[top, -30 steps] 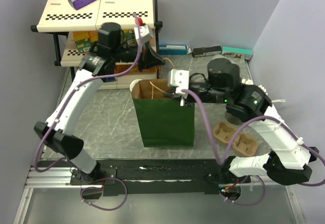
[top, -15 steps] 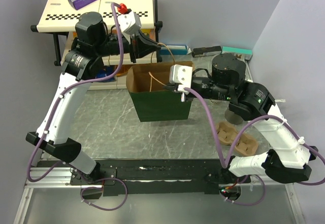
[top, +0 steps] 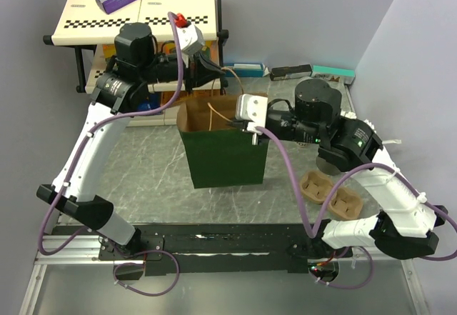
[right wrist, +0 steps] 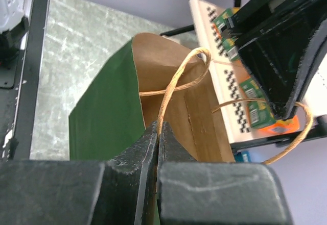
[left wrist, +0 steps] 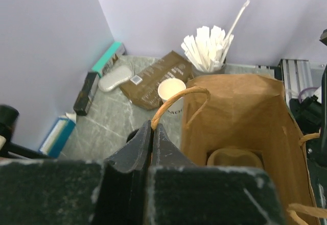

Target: Pack the takeout coffee

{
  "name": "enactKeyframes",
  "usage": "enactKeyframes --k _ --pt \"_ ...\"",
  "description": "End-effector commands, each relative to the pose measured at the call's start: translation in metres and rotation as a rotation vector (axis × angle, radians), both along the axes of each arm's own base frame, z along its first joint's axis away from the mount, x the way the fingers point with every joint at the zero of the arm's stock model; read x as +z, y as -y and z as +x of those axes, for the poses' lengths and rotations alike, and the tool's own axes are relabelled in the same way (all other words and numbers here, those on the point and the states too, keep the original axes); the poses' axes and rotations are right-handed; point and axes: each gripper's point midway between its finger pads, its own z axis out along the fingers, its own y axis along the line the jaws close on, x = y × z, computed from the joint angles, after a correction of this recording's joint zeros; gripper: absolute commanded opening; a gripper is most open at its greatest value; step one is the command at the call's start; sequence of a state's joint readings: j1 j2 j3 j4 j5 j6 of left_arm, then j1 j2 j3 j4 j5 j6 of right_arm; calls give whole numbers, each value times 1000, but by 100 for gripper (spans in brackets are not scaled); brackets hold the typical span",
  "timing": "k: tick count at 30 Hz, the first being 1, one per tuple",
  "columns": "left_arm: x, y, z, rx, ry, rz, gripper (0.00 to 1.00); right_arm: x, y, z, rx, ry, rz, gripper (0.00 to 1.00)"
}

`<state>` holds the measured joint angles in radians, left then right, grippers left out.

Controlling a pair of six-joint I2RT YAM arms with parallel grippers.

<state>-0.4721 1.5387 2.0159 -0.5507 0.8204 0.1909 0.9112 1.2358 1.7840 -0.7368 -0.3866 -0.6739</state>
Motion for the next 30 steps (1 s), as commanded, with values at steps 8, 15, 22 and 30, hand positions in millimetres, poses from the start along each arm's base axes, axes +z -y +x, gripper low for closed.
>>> enactKeyframes --k 8,15,22,30 --pt "-69 -8 -4 46 -117 62 99 -56 21 -19 -38 -156 -64 100" --pt "-51 -19 -6 104 -78 53 99 -30 39 -30 -47 -160 -38 100" --pt "-61 -29 -3 121 -69 85 99 -76 24 -19 -38 -195 -93 100" --pt "-114 -25 13 104 -138 165 98 -101 -18 -1 20 -257 -109 100"
